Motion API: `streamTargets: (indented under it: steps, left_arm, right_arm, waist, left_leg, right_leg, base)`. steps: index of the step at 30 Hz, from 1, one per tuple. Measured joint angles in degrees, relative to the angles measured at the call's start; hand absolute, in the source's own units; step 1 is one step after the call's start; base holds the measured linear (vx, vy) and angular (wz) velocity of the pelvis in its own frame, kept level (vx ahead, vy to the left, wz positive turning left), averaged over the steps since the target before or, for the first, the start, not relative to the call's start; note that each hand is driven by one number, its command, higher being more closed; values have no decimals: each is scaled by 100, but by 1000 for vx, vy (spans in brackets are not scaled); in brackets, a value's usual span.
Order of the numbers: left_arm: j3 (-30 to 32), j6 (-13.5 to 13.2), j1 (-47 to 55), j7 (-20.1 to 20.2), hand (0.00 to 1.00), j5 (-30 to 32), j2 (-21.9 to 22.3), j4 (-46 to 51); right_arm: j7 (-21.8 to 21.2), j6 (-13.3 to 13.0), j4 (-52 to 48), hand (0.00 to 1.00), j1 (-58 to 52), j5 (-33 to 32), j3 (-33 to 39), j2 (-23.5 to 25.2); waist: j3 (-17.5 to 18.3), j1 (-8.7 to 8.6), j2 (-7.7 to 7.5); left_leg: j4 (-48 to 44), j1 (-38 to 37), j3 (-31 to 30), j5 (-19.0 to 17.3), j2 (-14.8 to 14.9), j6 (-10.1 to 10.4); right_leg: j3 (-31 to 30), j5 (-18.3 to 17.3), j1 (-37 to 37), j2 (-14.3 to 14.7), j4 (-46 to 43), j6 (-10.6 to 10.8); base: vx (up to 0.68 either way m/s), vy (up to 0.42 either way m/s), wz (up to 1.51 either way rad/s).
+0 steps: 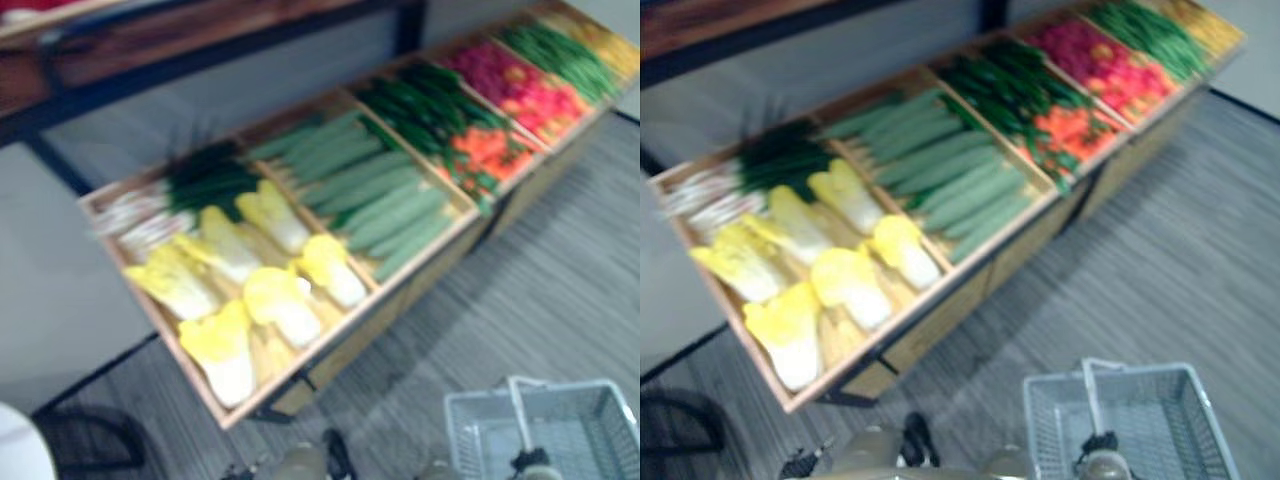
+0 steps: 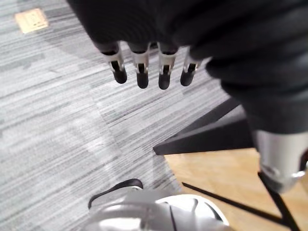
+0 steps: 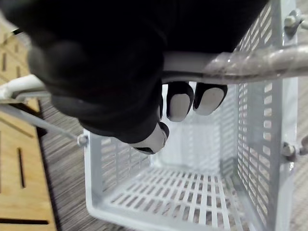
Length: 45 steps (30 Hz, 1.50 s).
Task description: Pick vegetable in the basket
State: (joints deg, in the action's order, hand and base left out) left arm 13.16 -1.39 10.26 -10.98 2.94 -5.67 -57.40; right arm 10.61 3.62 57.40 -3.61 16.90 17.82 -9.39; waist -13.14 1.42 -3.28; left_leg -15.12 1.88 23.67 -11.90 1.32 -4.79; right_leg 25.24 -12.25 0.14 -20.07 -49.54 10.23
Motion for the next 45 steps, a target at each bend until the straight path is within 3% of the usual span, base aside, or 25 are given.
streamTargets:
  steps: [1,3,4,7,9,11,12,14,16,17,20,22,23,24,25,28,35,40,45]
  left_arm:
    - [-60,35,-12,1,0,-1,-23,39]
    - [-234,35,-21,2,0,-2,-26,105]
    - [-318,35,-42,7,0,-3,-31,159]
    - [-408,32,-189,21,0,-4,-87,202]
    - [-445,34,-235,49,0,-12,-204,224]
    - [-416,34,-260,85,0,-5,-155,149]
    - [-367,52,-201,140,0,-1,-82,96]
    - [-341,77,-206,216,0,-4,-21,29]
    - [-235,32,-221,232,0,-42,25,52]
    - [-130,26,-221,229,0,-52,64,55]
    - [256,31,-223,220,0,-72,172,54]
    - [588,35,-304,219,0,-78,184,49]
    - [661,35,-303,214,0,-96,186,50]
    - [848,37,-318,197,0,-227,187,103]
    - [974,34,-321,170,0,-286,183,183]
    - [1685,-14,-336,-118,0,-689,-100,760]
    - [2097,-275,-745,-767,0,-1159,-1041,1665]
    - [1795,-423,-1347,-1163,0,-916,-1903,3006]
    - [964,-515,-1587,-1223,0,-227,-1966,4128]
  right_arm:
    - [-16,-2,1,100,12,-1,-22,85]
    - [-52,-17,1,100,34,3,-63,164]
    - [-96,-59,-9,100,9,1,-71,161]
    - [-103,-105,-9,100,10,-68,-15,140]
    - [-94,-10,237,100,-67,-260,66,207]
    - [-83,-33,309,100,-166,-422,217,273]
    - [-120,-53,285,100,-96,-460,211,245]
    - [-122,-49,217,100,-56,-502,237,270]
    - [-123,-1,229,100,-64,-687,403,330]
    - [-119,5,230,100,-63,-716,440,343]
    - [-120,-8,203,100,-171,-880,545,384]
    - [-105,4,206,100,-215,-1037,751,398]
    - [-100,4,207,100,-242,-1070,798,377]
    - [-61,-2,197,100,-283,-1070,900,320]
    - [-39,-11,199,100,-306,-1072,911,258]
    - [-26,-2,220,100,-477,-1079,1096,340]
    - [73,-23,252,100,-716,-1124,1086,407]
    - [96,-58,251,100,-811,-1126,1061,276]
    - [86,-116,202,100,-873,-1127,1089,241]
  waist:
    - [-6,-49,13]
    - [-39,-58,94]
    - [-27,-69,103]
    - [-22,-135,92]
    - [36,-158,-160]
    - [49,-89,-77]
    - [54,-73,64]
    - [17,-94,231]
    - [35,-69,290]
    - [22,-39,323]
    - [-37,-40,368]
    - [-123,-57,248]
    - [-112,-102,272]
    - [-77,-157,497]
    - [-59,-182,620]
    - [10,-156,435]
    - [157,-271,445]
    - [205,-278,570]
    - [246,-301,628]
  left_leg:
    - [50,-119,-430,9,5,9]
    - [239,-354,-979,79,37,118]
    - [312,-441,-1375,129,48,197]
    - [365,-405,-2183,252,-4,412]
    - [468,-313,-2846,271,-206,718]
    - [532,-223,-3093,361,-38,945]
    - [604,-113,-3037,447,153,1086]
    - [778,-50,-3059,630,400,1277]
    - [1028,-73,-3007,863,594,1383]
    - [1106,-91,-2914,929,640,1370]
    - [1095,-8,-1442,982,1015,1146]
    - [-156,130,-771,810,974,1030]
    - [-315,81,-729,614,936,1038]
    - [-72,-52,-716,383,916,1066]
    - [207,-144,-715,276,893,1052]
    - [1146,-429,-731,680,461,1025]
    - [1708,-814,-907,993,264,910]
    - [1763,-1018,-970,1015,310,907]
    - [1784,-1069,-945,1015,307,906]
  right_leg:
    - [-220,-56,-246,131,-423,-92]
    - [-601,-140,-497,473,-209,-235]
    - [-890,-187,-588,691,286,-315]
    - [-1864,-183,-712,965,1634,-316]
    - [-2781,256,-725,946,2270,-183]
    - [-2840,18,-598,1094,2501,-234]
    - [-2759,-16,-560,1255,2811,-295]
    - [-2581,59,-585,1469,2988,-439]
    - [-2471,150,-589,1644,3091,-579]
    - [-2453,154,-606,1669,3105,-589]
    - [-2221,272,-664,1585,3230,-776]
    - [-2095,367,-655,1210,3272,-674]
    - [-2066,399,-623,1164,3335,-626]
    - [-1957,468,-527,1172,3505,-510]
    - [-1929,512,-502,1193,3583,-430]
    - [-1835,992,-138,980,4387,-345]
    - [-1647,1095,260,924,4729,-253]
    - [-1592,1143,528,1023,4864,-223]
    - [-1619,1140,542,1026,4856,-228]
  base:
    - [394,-105,170]
    - [384,-162,168]
    - [279,-204,141]
    - [197,-262,194]
    - [86,-383,173]
    - [40,-522,80]
    - [14,-401,14]
    - [-78,-221,13]
    - [-117,-227,19]
    - [-123,-132,6]
    - [-146,-52,25]
    - [-115,79,41]
    - [-101,159,51]
    - [-74,159,44]
    - [-98,238,43]
    - [-16,161,19]
    - [61,46,17]
    - [72,-20,2]
    - [-4,1,-2]
